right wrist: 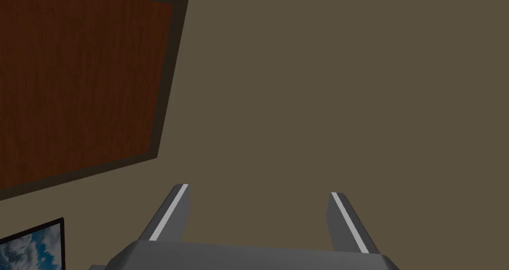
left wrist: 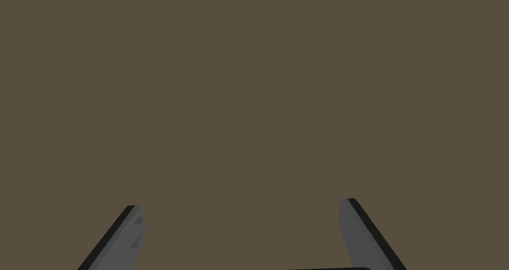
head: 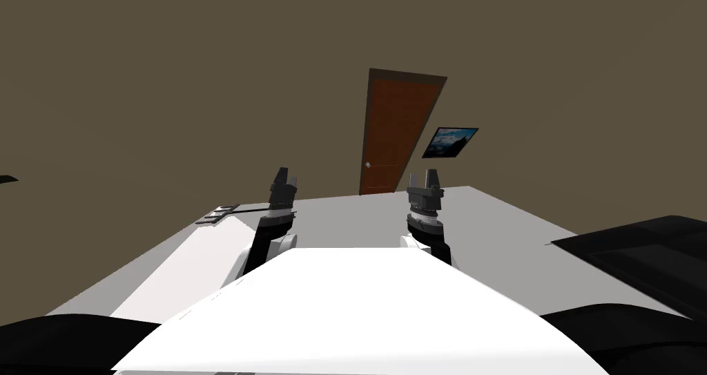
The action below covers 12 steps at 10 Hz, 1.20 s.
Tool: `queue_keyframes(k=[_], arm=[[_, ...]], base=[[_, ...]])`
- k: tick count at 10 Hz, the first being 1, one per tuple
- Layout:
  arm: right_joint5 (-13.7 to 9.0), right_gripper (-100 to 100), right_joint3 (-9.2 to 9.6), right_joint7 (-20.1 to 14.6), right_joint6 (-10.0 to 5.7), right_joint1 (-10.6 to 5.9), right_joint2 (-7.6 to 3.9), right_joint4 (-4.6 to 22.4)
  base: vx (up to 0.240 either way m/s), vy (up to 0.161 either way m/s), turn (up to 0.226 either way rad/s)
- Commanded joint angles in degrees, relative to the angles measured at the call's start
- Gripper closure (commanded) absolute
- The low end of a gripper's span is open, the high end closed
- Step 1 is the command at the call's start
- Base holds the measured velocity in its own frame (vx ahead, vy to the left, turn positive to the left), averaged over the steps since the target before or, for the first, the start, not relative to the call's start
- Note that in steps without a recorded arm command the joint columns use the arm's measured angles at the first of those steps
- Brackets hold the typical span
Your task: Pull the door open
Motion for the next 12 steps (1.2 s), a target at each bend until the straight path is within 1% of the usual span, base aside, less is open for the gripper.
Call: queue_keyframes(k=[1, 4, 6, 7, 8, 9, 10, 11, 12], arm=[[0.70, -100, -0.46, 0.69, -0.58, -0.47, -0.44, 1.52], [2.10, -100, -1.37, 2.08, -1.76, -1.41, -1.22, 4.58], [3.03, -100, -1.98, 3.00, -2.54, -2.04, -1.70, 6.61], [3.76, -100, -2.46, 3.73, -3.16, -2.53, -2.06, 8.22], [4.13, -100, -2.70, 4.09, -3.46, -2.78, -2.24, 9.03], [4.87, -100, -3.19, 4.83, -4.08, -3.28, -2.60, 10.64], [5.32, -100, -3.48, 5.27, -4.46, -3.58, -2.80, 11.63], [6.25, -100, -4.09, 6.19, -5.24, -4.20, -3.21, 13.66], [6.71, -100, -4.39, 6.65, -5.63, -4.52, -3.41, 14.67]], base=[[0.104, -0.071, 0.000], [0.189, 0.036, -0.037], [0.174, 0.004, -0.026], [0.123, 0.015, -0.035], [0.110, 0.014, -0.033], [0.142, 0.021, -0.028], [0.151, 0.022, -0.029], [0.151, 0.015, -0.040], [0.146, 0.014, -0.039]])
